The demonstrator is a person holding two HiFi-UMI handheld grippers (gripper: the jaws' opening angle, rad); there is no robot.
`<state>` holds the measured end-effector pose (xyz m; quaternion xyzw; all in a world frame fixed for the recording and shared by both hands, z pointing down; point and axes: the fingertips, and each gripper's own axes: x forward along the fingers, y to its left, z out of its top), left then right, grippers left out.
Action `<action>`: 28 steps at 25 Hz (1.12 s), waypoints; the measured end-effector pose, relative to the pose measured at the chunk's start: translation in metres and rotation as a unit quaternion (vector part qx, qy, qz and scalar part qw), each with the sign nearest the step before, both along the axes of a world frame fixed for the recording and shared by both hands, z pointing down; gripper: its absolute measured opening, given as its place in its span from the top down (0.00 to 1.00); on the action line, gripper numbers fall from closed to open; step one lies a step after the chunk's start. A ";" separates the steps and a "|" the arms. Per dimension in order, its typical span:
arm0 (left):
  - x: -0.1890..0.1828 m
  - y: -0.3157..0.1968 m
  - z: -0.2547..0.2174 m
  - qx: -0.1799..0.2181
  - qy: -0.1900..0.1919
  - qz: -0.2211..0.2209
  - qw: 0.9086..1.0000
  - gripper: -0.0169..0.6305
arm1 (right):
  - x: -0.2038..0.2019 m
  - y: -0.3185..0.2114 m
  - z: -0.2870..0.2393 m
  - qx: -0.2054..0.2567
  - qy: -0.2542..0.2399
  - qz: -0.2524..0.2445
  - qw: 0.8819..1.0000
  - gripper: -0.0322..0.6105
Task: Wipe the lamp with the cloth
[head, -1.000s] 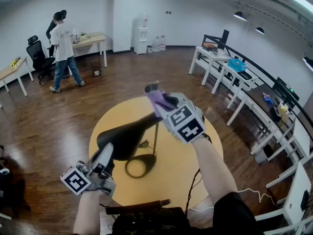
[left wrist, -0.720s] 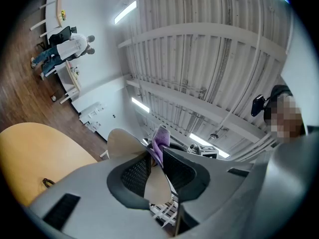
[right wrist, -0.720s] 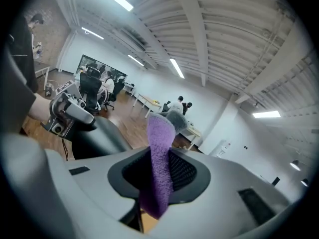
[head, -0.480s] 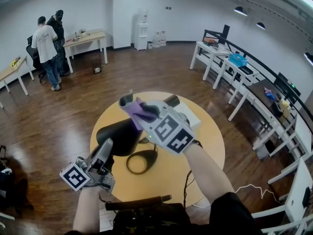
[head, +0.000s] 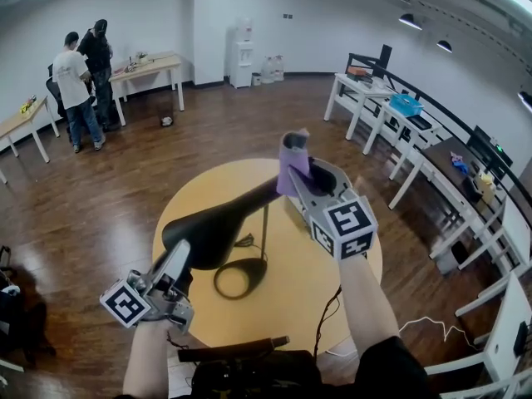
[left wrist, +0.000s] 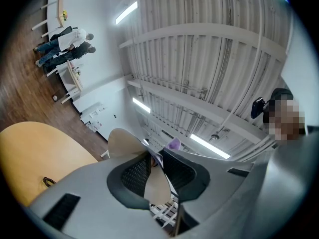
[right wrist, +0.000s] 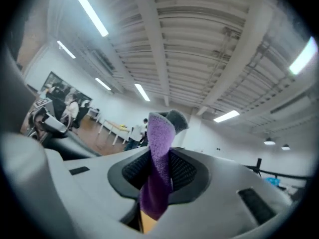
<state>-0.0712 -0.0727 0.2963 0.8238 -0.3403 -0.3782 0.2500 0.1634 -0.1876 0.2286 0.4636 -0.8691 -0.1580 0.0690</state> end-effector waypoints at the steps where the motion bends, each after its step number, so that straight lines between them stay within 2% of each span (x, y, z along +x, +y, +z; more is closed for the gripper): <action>1: -0.001 0.000 0.000 -0.001 0.001 -0.001 1.000 0.88 | 0.023 -0.007 0.008 -0.017 -0.040 0.025 0.999 0.81; 2: -0.002 -0.001 0.000 -0.002 0.002 -0.001 1.000 0.88 | 0.044 -0.014 0.024 -0.048 -0.083 0.045 0.994 0.81; 4: -0.002 -0.001 0.001 -0.003 0.002 0.000 1.000 0.88 | 0.074 -0.028 0.074 -0.134 -0.147 0.068 0.978 0.81; 5: -0.002 0.000 0.002 -0.004 0.002 0.000 1.000 0.88 | 0.080 -0.032 0.100 -0.174 -0.158 0.071 0.969 0.81; 7: -0.002 0.002 0.004 -0.005 0.001 -0.001 1.000 0.88 | 0.074 -0.035 0.138 -0.224 -0.148 0.061 0.961 0.81; 9: -0.003 0.004 0.004 -0.004 0.000 -0.002 1.000 0.88 | 0.052 -0.032 0.147 -0.252 -0.150 0.021 0.956 0.81; 13: -0.004 0.005 0.004 -0.005 0.001 -0.006 1.000 0.88 | 0.003 -0.020 0.130 -0.297 -0.169 -0.084 0.936 0.81; 14: -0.003 0.006 0.004 -0.005 0.000 -0.007 1.000 0.88 | -0.006 -0.014 0.129 -0.303 -0.153 -0.104 0.935 0.81; 16: -0.001 0.007 0.004 -0.002 -0.002 -0.009 1.000 0.88 | -0.019 -0.003 0.132 -0.289 -0.085 -0.118 0.946 0.81; 18: 0.001 0.007 0.004 -0.001 0.000 -0.008 1.000 0.88 | -0.023 0.003 0.136 -0.252 -0.004 -0.099 0.963 0.81; 20: 0.001 0.006 0.003 -0.001 0.001 -0.007 1.000 0.88 | -0.024 0.006 0.139 -0.220 0.049 -0.074 0.971 0.81; 24: -0.004 0.005 0.002 -0.003 0.001 -0.003 1.000 0.88 | -0.032 0.012 0.150 -0.185 0.100 -0.050 0.976 0.81; 28: -0.004 0.007 0.001 -0.001 0.005 0.001 1.000 0.88 | -0.032 0.013 0.186 -0.194 0.122 -0.057 0.972 0.81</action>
